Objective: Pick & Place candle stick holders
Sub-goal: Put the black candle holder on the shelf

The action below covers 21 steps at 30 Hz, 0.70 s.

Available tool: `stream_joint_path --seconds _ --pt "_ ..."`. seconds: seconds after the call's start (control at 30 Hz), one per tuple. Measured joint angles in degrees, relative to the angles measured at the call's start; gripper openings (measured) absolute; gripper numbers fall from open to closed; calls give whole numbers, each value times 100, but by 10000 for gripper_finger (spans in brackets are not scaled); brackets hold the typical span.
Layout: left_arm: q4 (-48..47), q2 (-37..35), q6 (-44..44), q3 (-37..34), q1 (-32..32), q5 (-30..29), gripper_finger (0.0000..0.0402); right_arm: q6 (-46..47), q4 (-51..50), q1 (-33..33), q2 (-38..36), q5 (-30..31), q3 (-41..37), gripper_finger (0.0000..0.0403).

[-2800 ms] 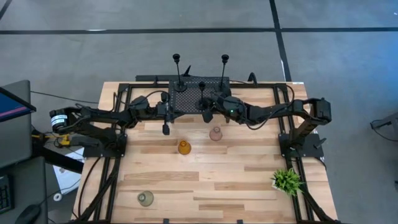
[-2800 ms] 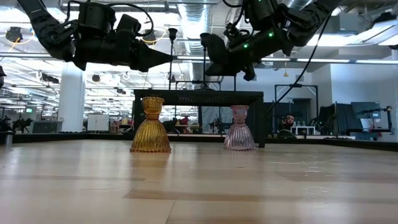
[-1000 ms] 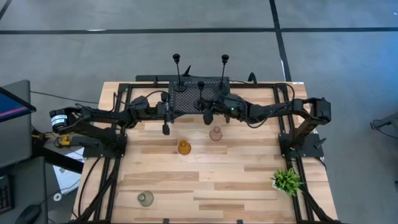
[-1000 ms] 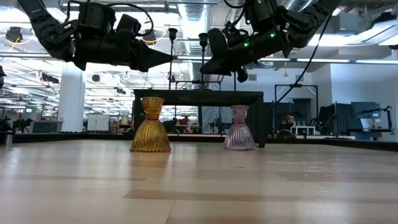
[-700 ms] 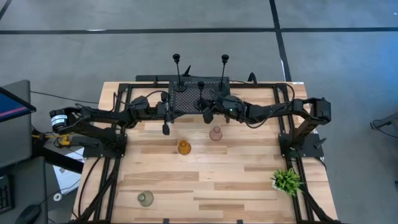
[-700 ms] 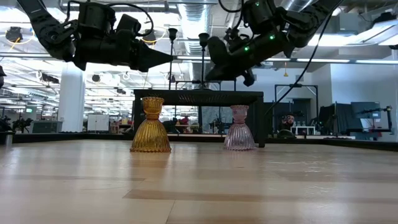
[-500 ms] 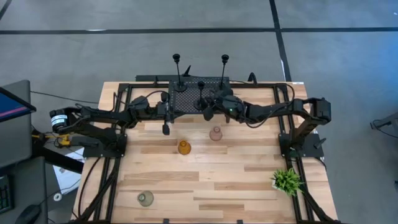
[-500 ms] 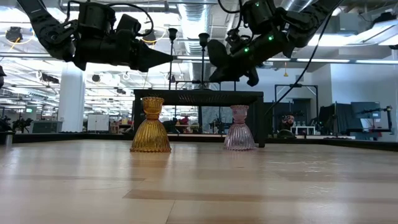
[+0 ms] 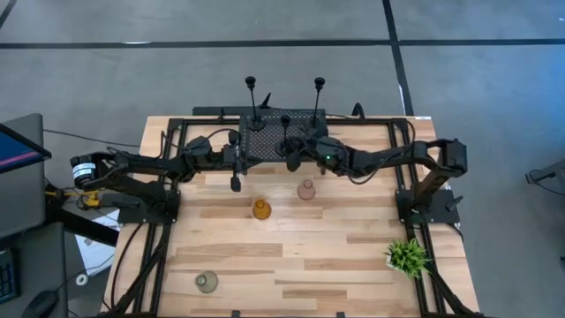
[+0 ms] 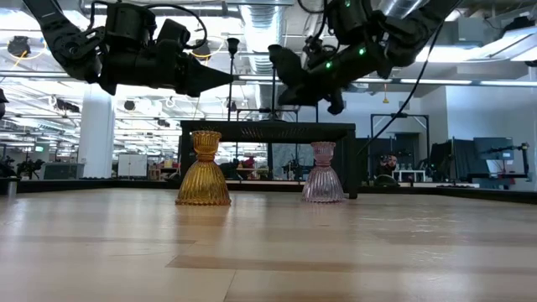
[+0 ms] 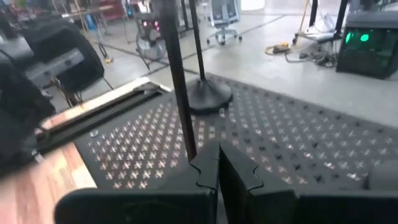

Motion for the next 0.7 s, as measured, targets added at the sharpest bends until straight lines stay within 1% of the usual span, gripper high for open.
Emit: stream_joint_path --seconds 0.27,0.5,0.7 --pt "-2 0 0 0 0 0 5 -120 16 -66 632 -96 436 0" --pt "-2 0 0 0 2 0 5 -311 -478 -67 579 -103 685 0" --pt "-2 0 -2 0 1 0 5 -342 -534 -23 552 -76 724 0"
